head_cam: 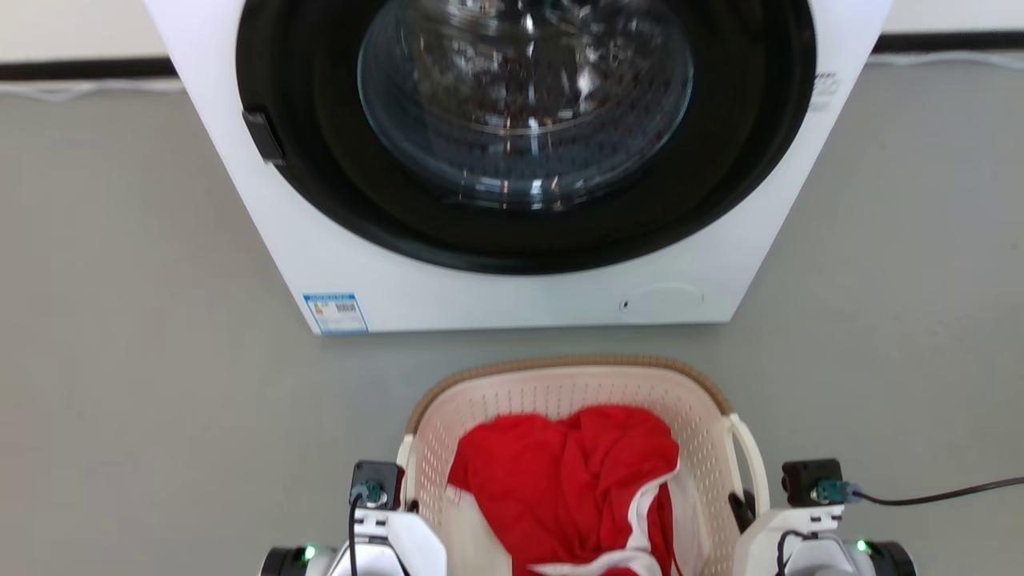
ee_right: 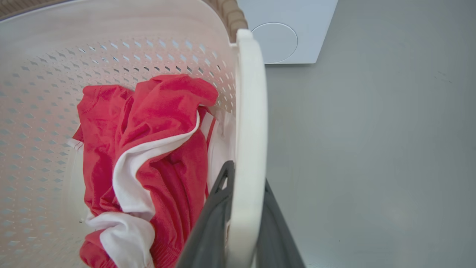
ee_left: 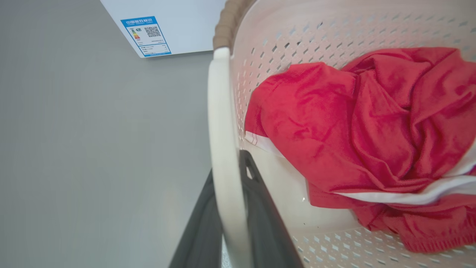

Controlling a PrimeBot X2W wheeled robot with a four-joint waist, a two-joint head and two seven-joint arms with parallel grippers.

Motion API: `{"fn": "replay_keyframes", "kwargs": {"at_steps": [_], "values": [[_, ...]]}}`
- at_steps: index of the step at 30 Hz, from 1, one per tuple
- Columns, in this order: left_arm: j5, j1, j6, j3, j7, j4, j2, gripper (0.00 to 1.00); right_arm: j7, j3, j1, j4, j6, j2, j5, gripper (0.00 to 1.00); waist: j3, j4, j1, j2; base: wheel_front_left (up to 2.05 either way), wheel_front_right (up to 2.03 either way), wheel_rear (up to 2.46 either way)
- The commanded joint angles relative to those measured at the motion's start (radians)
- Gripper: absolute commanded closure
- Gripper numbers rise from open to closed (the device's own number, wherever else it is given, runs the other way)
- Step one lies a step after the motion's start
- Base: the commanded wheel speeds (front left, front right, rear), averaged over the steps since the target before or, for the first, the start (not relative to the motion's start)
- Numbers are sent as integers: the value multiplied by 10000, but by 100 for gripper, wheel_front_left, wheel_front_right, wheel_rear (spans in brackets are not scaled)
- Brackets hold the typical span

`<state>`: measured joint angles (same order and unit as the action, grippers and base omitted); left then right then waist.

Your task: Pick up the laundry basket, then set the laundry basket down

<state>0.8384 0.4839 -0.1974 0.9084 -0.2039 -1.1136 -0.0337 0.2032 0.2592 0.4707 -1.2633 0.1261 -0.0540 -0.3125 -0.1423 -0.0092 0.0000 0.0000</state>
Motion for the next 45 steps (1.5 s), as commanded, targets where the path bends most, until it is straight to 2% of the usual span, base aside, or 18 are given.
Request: {"fn": "replay_keyframes", "kwargs": {"at_steps": [1, 12, 21, 31, 45], "values": [[86, -39, 124, -76, 4, 14, -166, 100, -14, 337, -46, 163, 46, 37, -143, 100, 392, -46, 0, 0, 0, 0, 0], [420, -488, 387, 520, 693, -207, -166, 100, -801, 1103, -560, 189, 46, 37, -923, 100, 1299, -152, 0, 0, 0, 0, 0], [601, -668, 534, 970, 1192, -212, -166, 100, -1227, 1398, -716, 61, 46, 37, -1229, 100, 1571, -264, 0, 0, 0, 0, 0], [860, -766, 658, 1186, 1316, -361, -166, 100, -1492, 1860, -866, 147, 46, 37, -1675, 100, 1765, -478, 0, 0, 0, 0, 0], [1073, -643, 710, 1380, 1273, -475, -166, 100, -1373, 2117, -775, 33, 46, 37, -1887, 100, 1820, -420, 0, 0, 0, 0, 0]]}}
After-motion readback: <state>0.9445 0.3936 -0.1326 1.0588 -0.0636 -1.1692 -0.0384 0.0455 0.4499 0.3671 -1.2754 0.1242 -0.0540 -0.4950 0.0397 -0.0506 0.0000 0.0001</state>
